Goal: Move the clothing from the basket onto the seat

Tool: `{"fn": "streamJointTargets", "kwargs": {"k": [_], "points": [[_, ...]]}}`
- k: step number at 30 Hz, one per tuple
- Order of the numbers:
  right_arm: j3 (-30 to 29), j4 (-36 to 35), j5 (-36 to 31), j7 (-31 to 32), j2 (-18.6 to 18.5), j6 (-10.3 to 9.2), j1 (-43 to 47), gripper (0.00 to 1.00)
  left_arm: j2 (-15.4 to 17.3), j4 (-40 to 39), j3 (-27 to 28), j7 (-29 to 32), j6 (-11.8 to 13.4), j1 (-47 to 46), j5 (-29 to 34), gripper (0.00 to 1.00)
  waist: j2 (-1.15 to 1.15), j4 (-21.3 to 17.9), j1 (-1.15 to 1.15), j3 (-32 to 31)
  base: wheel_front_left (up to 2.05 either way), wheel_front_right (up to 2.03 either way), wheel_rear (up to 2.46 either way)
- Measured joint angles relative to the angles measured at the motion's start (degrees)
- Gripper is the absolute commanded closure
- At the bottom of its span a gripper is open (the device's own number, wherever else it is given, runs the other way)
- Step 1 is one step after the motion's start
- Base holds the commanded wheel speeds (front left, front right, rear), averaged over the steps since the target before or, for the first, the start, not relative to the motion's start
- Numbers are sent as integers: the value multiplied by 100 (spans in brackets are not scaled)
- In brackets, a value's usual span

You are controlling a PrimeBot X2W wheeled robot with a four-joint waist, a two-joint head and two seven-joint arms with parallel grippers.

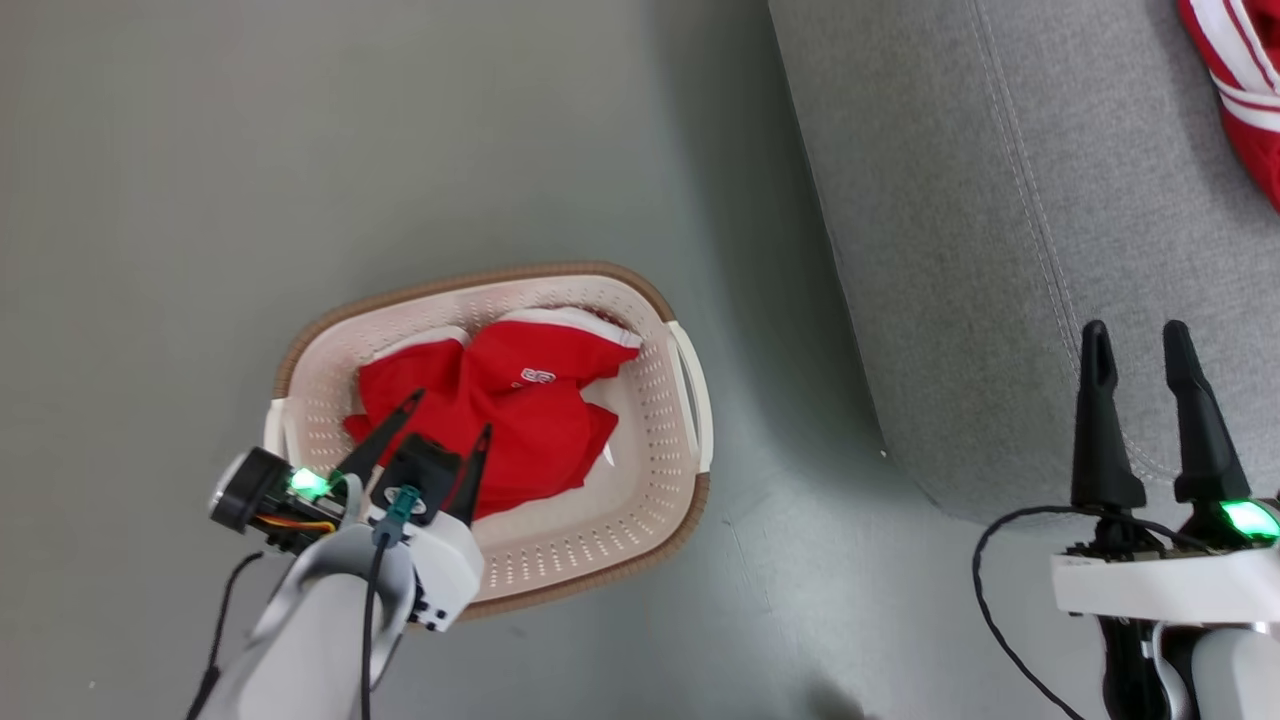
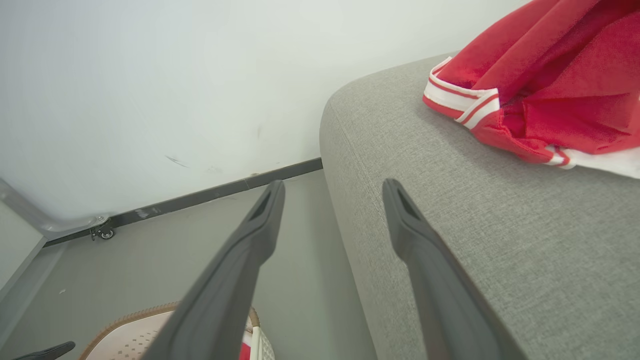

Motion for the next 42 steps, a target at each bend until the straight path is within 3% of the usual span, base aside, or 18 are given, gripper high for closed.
{"fn": "streamJointTargets", "kwargs": {"k": [19, 31, 42], "points": [[455, 413, 318, -199, 1, 1, -572, 0, 111, 559, -42, 59, 180, -618, 252, 0, 0, -477, 0, 766, 0, 0, 0], [683, 733, 503, -318, 0, 0, -926, 0, 378, 1022, 62, 259, 261, -942, 282, 0, 0, -810, 0, 1163, 0, 0, 0], [879, 945, 658, -336, 1, 0, -1149, 0, 501, 1370, 136, 513, 514, -1180, 347, 0, 0, -1057, 0, 1419, 0, 0, 0]]}}
